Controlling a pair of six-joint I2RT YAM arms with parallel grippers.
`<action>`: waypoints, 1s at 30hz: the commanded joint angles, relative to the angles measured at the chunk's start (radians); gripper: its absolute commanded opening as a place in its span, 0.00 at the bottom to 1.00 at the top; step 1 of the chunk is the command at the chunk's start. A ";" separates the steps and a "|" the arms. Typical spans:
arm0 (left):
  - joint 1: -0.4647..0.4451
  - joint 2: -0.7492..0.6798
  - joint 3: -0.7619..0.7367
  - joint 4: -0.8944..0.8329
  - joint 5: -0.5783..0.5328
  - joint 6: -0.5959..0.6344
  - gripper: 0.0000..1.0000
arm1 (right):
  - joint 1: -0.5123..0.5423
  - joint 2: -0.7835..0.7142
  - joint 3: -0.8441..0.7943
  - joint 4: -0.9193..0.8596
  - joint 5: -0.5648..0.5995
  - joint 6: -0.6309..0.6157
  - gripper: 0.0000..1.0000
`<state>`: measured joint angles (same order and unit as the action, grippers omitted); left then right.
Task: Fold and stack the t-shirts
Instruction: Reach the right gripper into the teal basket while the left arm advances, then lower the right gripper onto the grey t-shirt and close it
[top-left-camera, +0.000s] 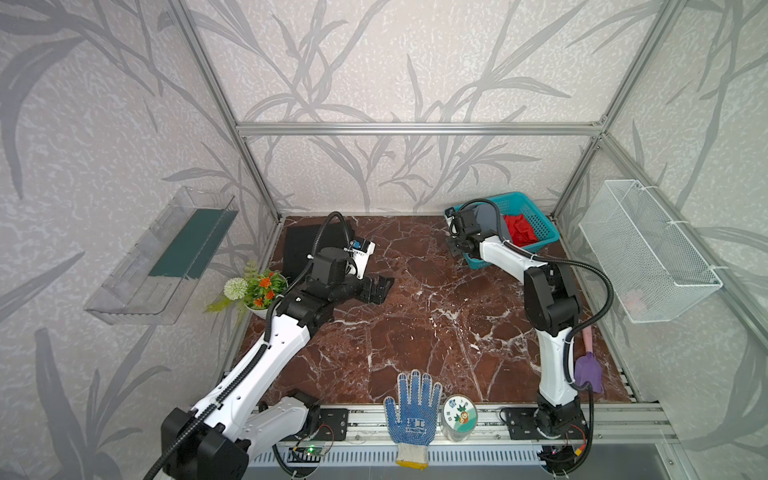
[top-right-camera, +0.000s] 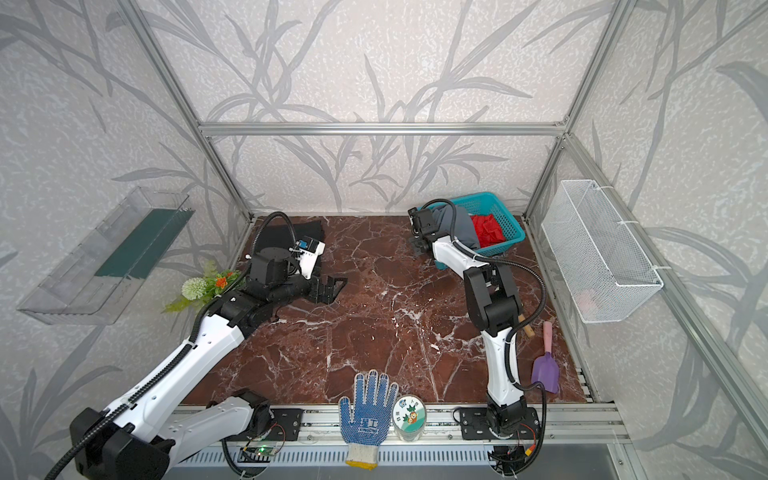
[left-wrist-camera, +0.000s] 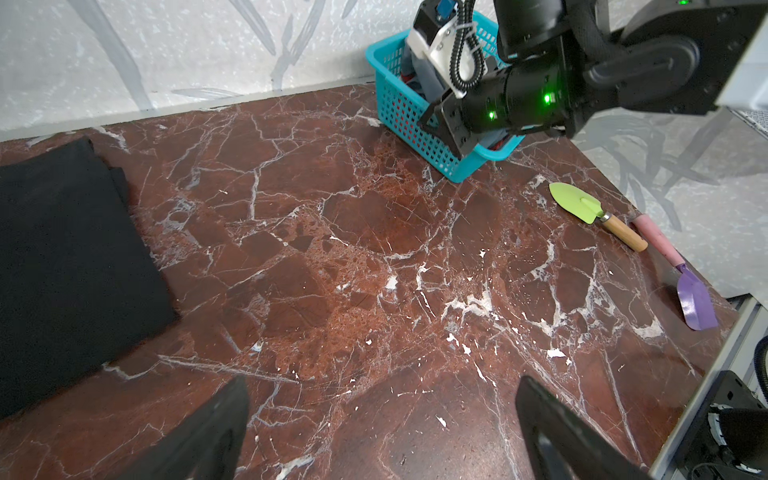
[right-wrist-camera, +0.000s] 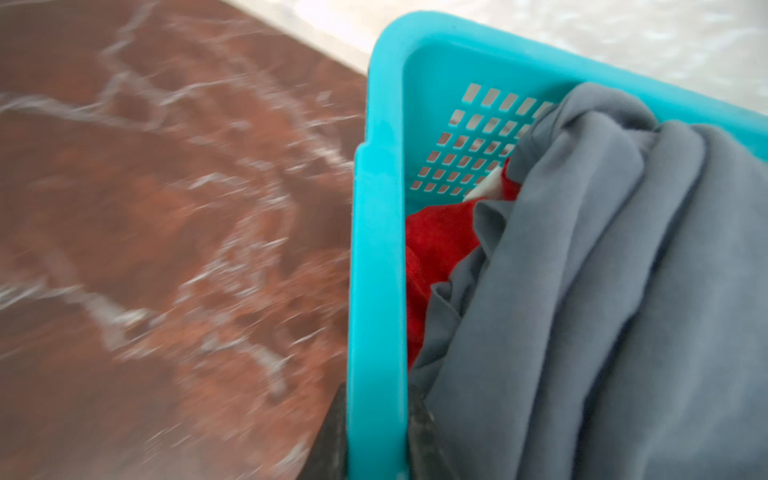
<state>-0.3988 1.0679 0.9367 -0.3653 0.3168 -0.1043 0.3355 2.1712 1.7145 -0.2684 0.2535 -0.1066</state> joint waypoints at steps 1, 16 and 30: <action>0.001 -0.022 -0.021 0.034 0.042 0.014 0.99 | -0.074 0.030 0.100 -0.005 0.036 0.023 0.03; -0.045 0.018 -0.061 0.250 0.053 -0.014 0.99 | -0.164 0.178 0.295 -0.071 0.039 0.002 0.02; -0.131 0.348 0.215 0.342 0.035 0.129 0.99 | -0.171 0.121 0.262 -0.004 -0.047 -0.026 0.57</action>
<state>-0.5301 1.3888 1.1343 -0.0666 0.3382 -0.0265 0.1688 2.3386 1.9774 -0.3107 0.2611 -0.1440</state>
